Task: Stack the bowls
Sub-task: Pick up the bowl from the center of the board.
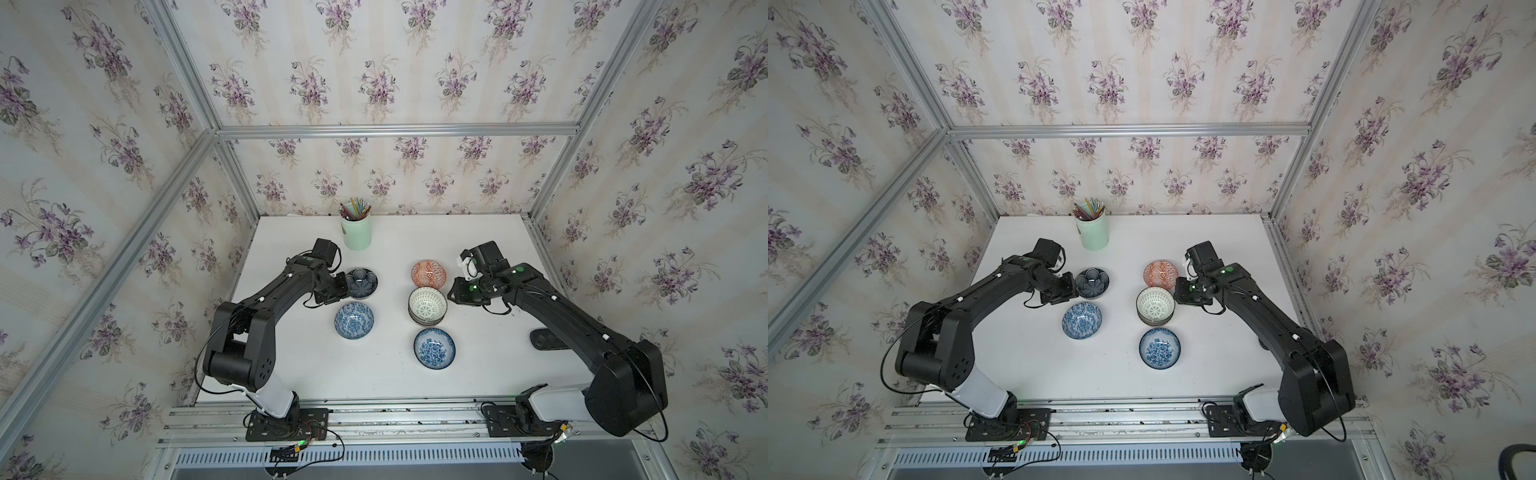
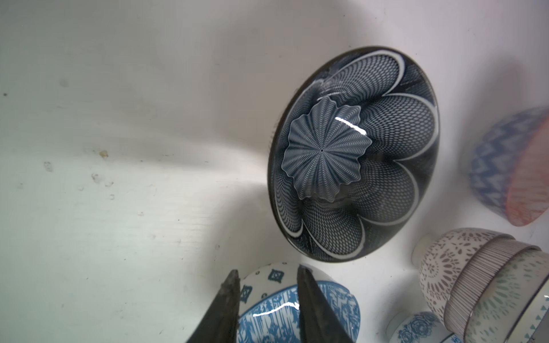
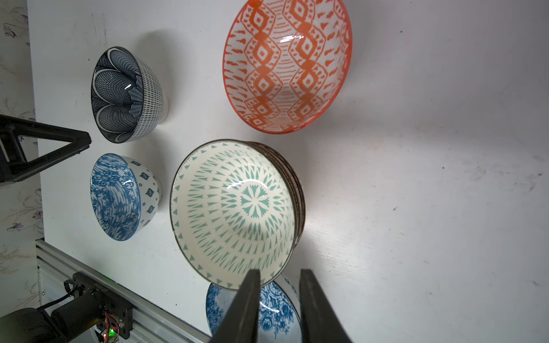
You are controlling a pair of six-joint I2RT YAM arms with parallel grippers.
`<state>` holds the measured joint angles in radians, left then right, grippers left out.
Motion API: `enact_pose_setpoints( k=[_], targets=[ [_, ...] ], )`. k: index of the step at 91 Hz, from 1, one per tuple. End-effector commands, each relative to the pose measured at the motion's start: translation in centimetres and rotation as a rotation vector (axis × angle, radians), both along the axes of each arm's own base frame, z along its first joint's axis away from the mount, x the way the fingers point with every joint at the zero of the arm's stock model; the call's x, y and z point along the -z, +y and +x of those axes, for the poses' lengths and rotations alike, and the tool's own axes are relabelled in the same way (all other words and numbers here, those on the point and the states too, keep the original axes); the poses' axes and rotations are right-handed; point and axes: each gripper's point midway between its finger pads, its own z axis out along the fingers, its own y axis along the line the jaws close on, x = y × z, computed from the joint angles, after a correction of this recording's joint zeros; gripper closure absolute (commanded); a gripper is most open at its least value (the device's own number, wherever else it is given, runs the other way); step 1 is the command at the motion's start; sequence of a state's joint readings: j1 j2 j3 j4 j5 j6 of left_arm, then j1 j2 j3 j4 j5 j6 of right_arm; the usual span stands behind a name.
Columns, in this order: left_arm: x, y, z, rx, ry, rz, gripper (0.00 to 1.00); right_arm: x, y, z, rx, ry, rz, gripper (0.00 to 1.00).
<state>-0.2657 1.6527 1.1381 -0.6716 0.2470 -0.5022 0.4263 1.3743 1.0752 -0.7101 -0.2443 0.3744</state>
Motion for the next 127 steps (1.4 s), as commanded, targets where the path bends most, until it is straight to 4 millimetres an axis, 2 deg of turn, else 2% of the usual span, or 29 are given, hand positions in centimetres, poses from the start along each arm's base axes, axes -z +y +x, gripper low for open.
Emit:
enact_pose_setpoints(
  k=[1, 17, 47, 90, 107, 127],
  targets=[
    [0.0, 0.0, 1.3, 0.001, -0.040, 0.013, 0.68, -0.1, 0.0, -0.1, 0.003, -0.002, 0.003, 0.71],
    [0.4, 0.3, 2.3, -0.022, -0.048, 0.018, 0.67, 0.1, 0.0, -0.1, 0.003, 0.000, 0.002, 0.71],
    [2.0, 0.2, 3.2, -0.034, -0.029, 0.017, 0.69, 0.3, 0.1, -0.1, -0.002, 0.004, 0.000, 0.71],
    [2.0, 0.1, 3.7, -0.019, -0.032, 0.018, 1.00, 0.5, 0.0, 0.0, -0.001, 0.005, -0.004, 0.71],
    [1.4, -0.2, 4.1, -0.015, -0.039, 0.012, 1.00, 0.4, 0.0, -0.1, 0.000, 0.004, -0.005, 0.71],
    [-1.3, -0.4, 4.5, -0.006, -0.066, -0.002, 1.00, 0.3, 0.0, 0.0, 0.000, 0.002, -0.006, 0.71]
  ],
)
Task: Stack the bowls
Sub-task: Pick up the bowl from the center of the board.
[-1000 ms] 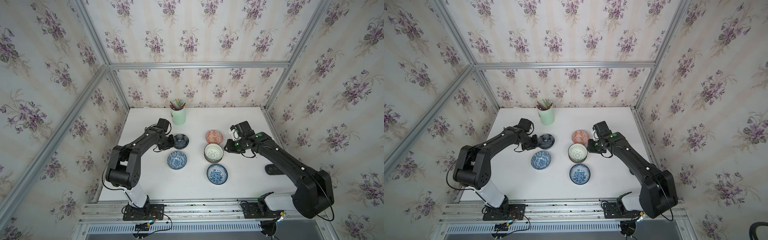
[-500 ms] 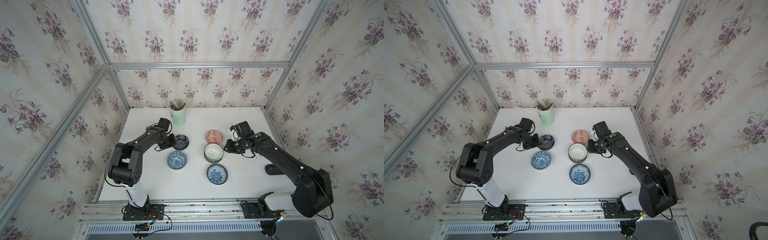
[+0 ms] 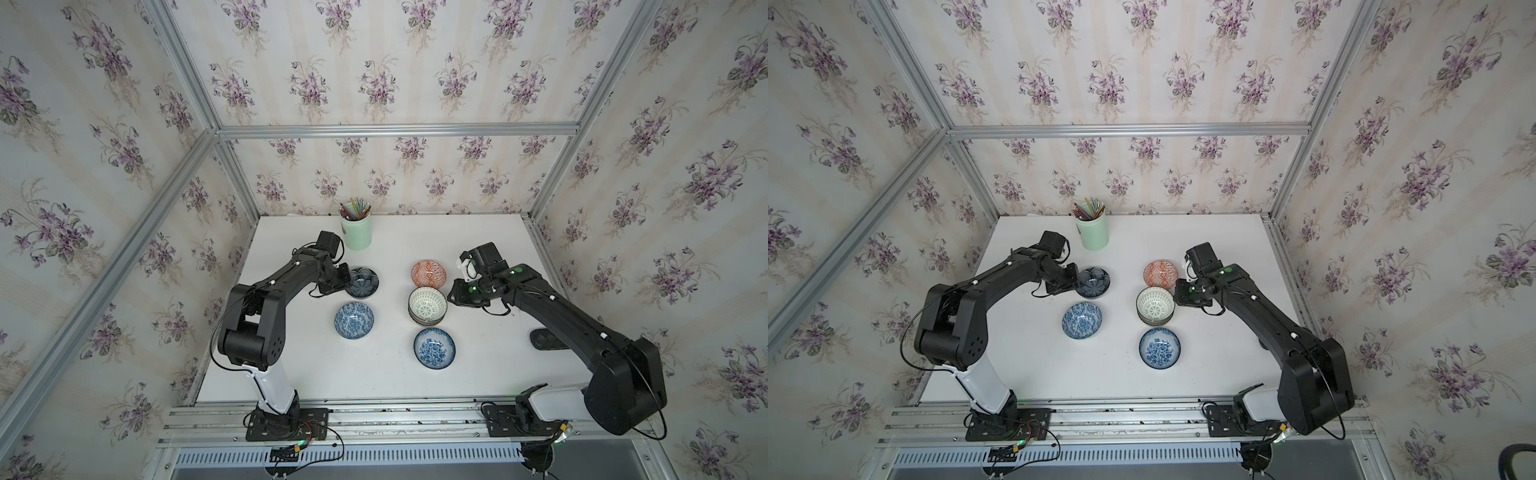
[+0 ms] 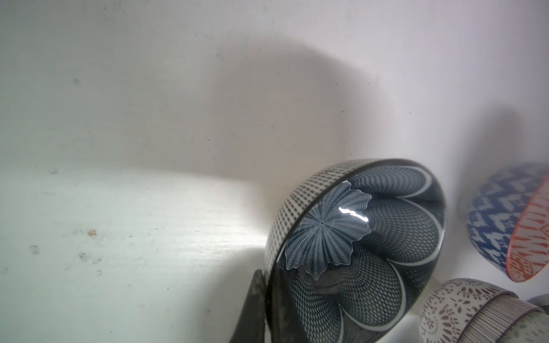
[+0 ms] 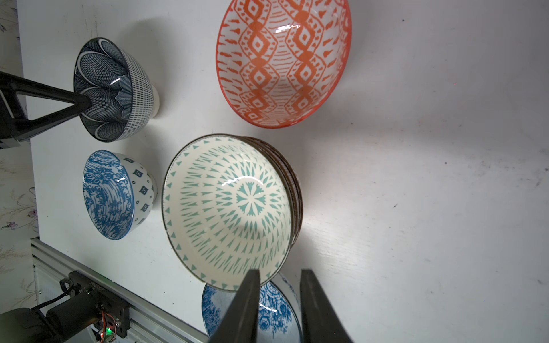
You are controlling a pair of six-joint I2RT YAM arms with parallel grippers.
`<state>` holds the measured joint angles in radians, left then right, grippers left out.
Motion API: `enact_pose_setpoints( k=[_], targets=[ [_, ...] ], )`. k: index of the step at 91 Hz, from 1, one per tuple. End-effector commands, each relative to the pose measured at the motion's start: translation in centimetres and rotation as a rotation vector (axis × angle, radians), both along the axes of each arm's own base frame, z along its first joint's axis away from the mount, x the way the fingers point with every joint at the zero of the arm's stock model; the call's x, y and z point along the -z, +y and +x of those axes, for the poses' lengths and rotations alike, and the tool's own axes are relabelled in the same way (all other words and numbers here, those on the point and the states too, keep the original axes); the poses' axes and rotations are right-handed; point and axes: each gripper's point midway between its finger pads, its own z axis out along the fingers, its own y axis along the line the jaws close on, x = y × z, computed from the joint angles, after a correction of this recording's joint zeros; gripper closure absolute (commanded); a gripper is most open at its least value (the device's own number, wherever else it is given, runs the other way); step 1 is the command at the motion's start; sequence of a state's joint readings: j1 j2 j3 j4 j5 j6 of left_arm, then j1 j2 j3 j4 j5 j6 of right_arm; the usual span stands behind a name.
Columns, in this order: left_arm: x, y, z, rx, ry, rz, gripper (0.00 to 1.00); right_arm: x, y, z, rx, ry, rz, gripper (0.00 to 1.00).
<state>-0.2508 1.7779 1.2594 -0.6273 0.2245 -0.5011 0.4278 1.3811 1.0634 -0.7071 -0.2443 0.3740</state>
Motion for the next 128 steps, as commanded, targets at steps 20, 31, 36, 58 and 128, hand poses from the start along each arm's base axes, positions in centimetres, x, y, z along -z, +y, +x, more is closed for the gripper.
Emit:
enact_pose_setpoints(
  k=[20, 31, 36, 58, 128],
  targets=[
    [-5.5, -1.4, -1.2, 0.056, -0.014, -0.076, 1.00, -1.2, 0.2, 0.5, 0.003, -0.023, 0.009, 0.71],
    [-8.0, -2.5, -3.3, 0.101, -0.024, -0.107, 1.00, -2.4, 0.5, 0.4, -0.008, -0.034, 0.031, 0.71],
    [-8.9, -3.2, -4.7, 0.130, -0.024, -0.108, 1.00, -3.0, 0.7, 0.3, -0.016, -0.039, 0.039, 0.71],
    [-10.2, -7.0, -10.8, 0.262, -0.002, -0.078, 1.00, -5.7, 2.4, -0.9, -0.076, -0.055, 0.086, 0.71],
    [-9.6, -11.5, -15.6, 0.360, 0.011, -0.062, 1.00, -4.9, 10.1, -5.8, -0.270, -0.041, 0.033, 0.70]
  ],
)
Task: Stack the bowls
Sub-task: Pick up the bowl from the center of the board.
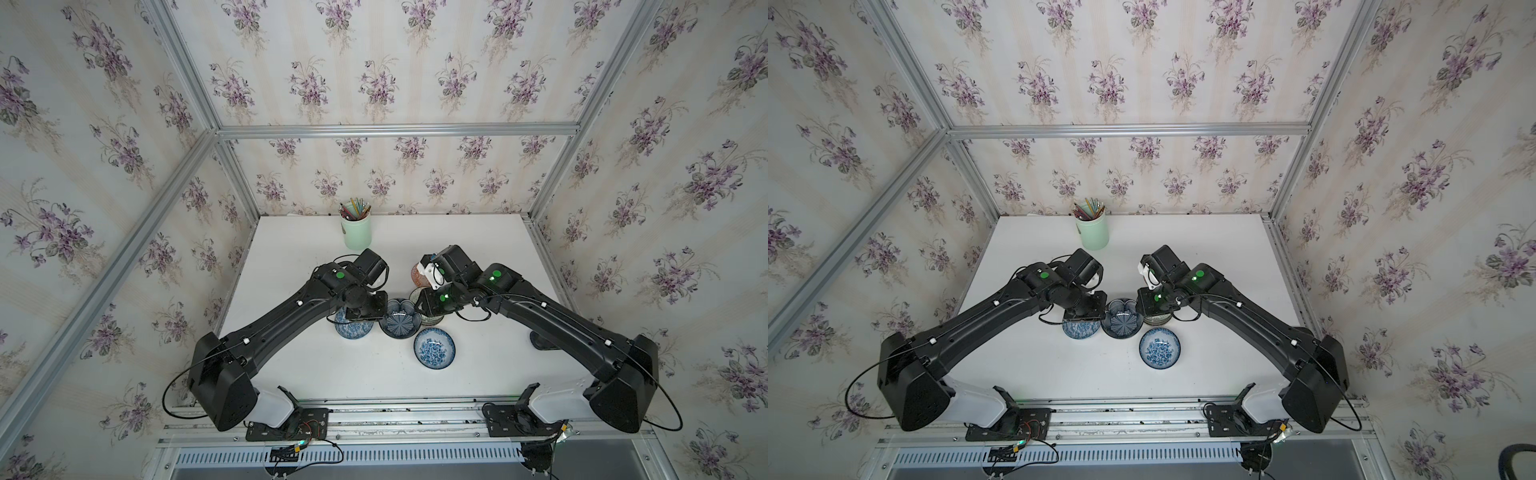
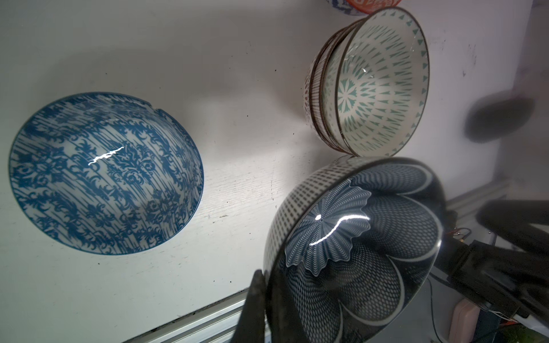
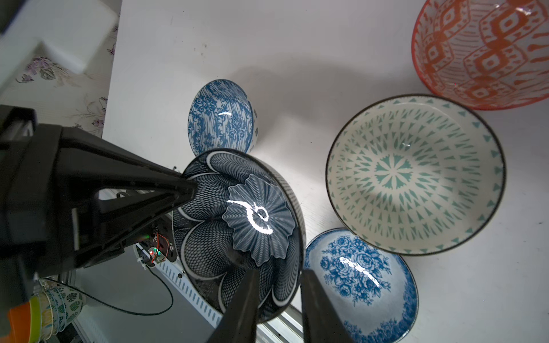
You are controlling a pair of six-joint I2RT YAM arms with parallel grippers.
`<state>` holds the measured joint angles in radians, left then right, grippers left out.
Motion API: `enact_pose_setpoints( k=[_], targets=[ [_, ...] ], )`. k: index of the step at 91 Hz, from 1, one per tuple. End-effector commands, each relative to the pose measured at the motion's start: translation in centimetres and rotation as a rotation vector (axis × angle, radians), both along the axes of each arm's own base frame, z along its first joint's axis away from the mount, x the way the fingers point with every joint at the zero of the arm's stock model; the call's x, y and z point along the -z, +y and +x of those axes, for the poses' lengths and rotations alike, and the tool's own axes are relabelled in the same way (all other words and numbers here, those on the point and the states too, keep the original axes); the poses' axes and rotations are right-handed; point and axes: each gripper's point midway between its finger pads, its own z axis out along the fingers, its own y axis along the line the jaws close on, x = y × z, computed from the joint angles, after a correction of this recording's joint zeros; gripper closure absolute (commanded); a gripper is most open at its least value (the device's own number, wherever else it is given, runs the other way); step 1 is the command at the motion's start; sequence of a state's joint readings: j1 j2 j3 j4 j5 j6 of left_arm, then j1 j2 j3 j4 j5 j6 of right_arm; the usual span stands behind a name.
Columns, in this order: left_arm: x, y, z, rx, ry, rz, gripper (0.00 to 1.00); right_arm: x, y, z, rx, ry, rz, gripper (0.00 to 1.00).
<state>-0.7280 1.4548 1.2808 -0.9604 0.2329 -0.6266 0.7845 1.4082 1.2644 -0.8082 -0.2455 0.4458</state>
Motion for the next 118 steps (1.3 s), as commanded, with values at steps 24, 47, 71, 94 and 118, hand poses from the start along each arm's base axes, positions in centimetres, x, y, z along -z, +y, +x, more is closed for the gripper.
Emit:
enact_pose_setpoints(
  k=[24, 47, 71, 94, 118],
  targets=[
    [-0.4, -0.7, 0.5, -0.009, -0.023, -0.039, 1.00, 1.8, -0.2, 0.3, 0.026, -0.011, -0.060, 0.72],
    [-0.3, -0.8, 0.4, -0.009, -0.023, -0.053, 1.00, 2.7, -0.2, 0.3, 0.033, -0.005, -0.077, 0.78],
    [-0.5, -1.1, 0.3, -0.005, -0.022, -0.070, 1.00, 2.9, 0.0, 0.4, 0.037, -0.003, -0.075, 0.82],
    [-0.5, -1.1, 0.3, -0.008, -0.021, -0.073, 1.00, 2.8, 0.1, 0.6, 0.040, -0.005, -0.075, 0.95],
    [-2.4, -0.4, 0.5, -0.015, -0.095, -0.087, 0.54, 2.0, 0.8, 0.8, 0.023, -0.007, -0.055, 1.00]
  ],
)
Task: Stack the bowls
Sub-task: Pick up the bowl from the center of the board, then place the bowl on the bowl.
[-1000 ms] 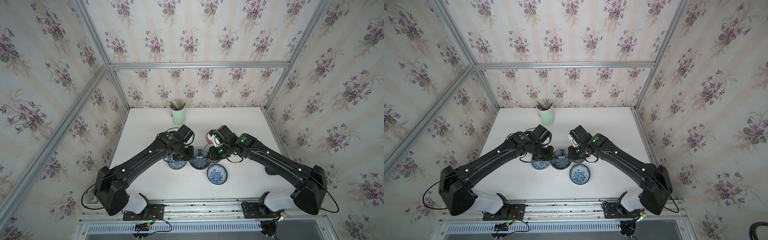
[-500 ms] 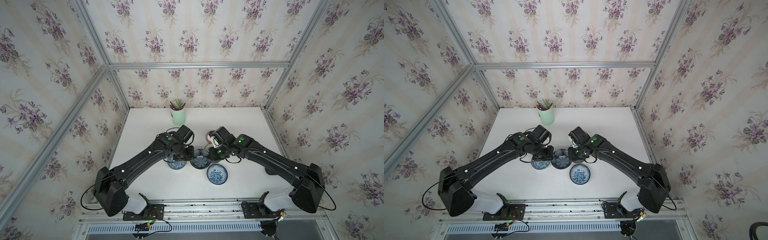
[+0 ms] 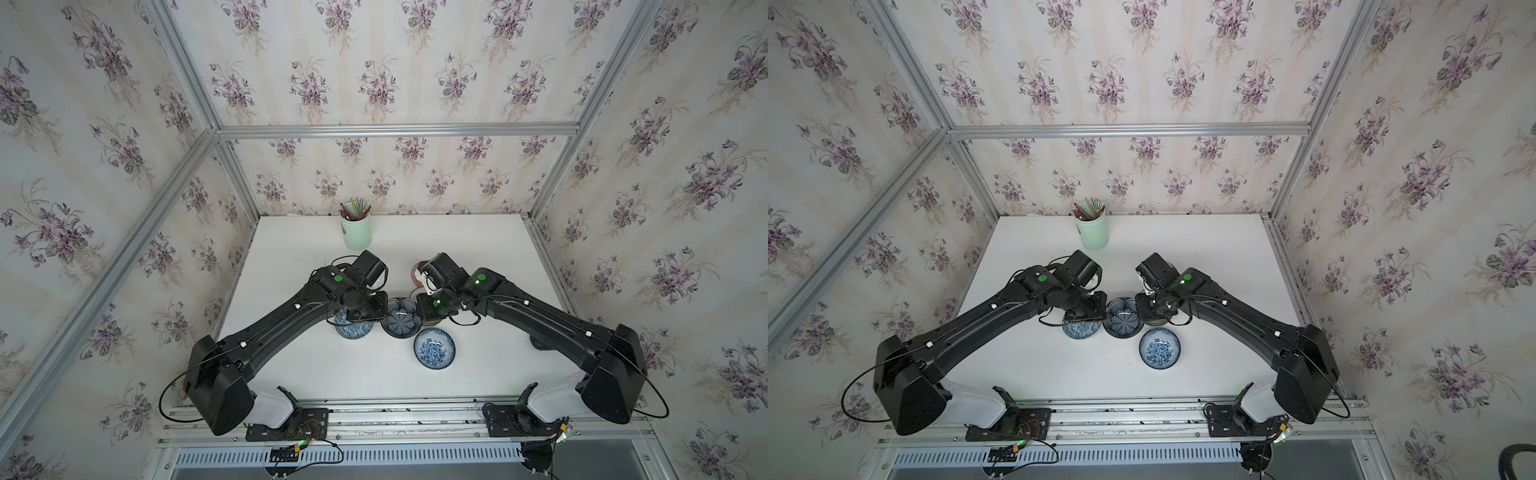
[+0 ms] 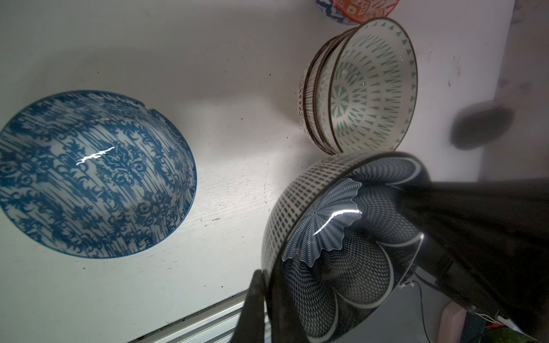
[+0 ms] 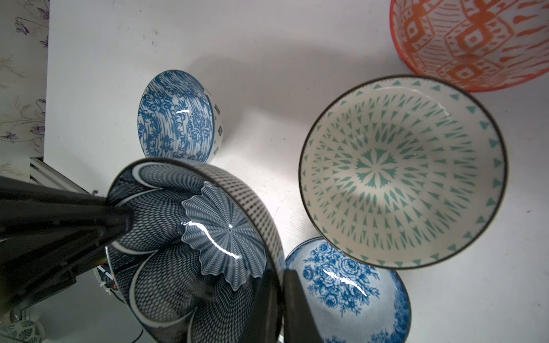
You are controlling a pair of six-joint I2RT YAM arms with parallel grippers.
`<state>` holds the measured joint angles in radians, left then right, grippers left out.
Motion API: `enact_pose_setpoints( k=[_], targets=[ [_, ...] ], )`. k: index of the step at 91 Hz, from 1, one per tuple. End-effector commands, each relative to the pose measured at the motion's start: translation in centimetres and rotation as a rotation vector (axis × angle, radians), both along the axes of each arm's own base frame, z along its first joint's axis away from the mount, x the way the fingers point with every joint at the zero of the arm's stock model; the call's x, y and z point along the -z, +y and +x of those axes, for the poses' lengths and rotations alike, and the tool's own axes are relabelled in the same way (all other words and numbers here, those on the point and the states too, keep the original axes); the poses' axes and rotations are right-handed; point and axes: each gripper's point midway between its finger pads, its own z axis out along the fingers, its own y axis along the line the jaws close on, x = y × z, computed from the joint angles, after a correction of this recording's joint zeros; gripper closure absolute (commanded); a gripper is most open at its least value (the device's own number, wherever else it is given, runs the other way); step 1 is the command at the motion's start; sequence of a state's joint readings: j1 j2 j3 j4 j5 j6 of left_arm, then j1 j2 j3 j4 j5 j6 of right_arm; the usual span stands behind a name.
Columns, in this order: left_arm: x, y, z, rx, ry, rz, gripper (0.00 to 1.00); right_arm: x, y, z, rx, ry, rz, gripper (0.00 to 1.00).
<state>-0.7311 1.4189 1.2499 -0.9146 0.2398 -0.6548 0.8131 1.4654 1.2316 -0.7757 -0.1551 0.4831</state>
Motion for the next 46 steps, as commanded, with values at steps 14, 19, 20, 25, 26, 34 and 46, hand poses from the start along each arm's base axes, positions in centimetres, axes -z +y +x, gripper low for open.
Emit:
enact_pose_setpoints(
  k=[14, 19, 20, 25, 26, 34, 46],
  targets=[
    [-3.1, 1.4, 0.5, -0.028, -0.133, -0.023, 0.19, -1.8, 1.0, 0.8, -0.031, -0.020, 0.022, 1.00],
    [-3.4, 2.2, 0.3, -0.044, -0.151, -0.009, 0.19, -1.9, 1.0, 1.2, -0.032, -0.016, 0.020, 1.00],
    [-3.4, 2.4, 0.3, -0.049, -0.154, -0.002, 0.19, -1.9, 1.0, 1.2, -0.033, -0.015, 0.022, 1.00],
    [-3.8, 3.3, 0.1, -0.068, -0.177, 0.008, 0.19, -2.0, 0.9, 1.7, -0.032, -0.002, 0.030, 1.00],
    [-3.8, 3.5, 0.0, -0.073, -0.179, 0.011, 0.19, -2.0, 0.8, 1.9, -0.028, 0.000, 0.031, 1.00],
    [-3.9, 5.0, -0.8, -0.099, -0.207, 0.020, 0.19, -2.2, -0.2, 3.2, -0.001, -0.007, 0.017, 1.00],
    [-3.1, 7.7, -2.1, -0.161, -0.250, 0.037, 0.19, -2.2, -2.2, 5.1, 0.058, 0.004, 0.030, 1.00]
  ],
)
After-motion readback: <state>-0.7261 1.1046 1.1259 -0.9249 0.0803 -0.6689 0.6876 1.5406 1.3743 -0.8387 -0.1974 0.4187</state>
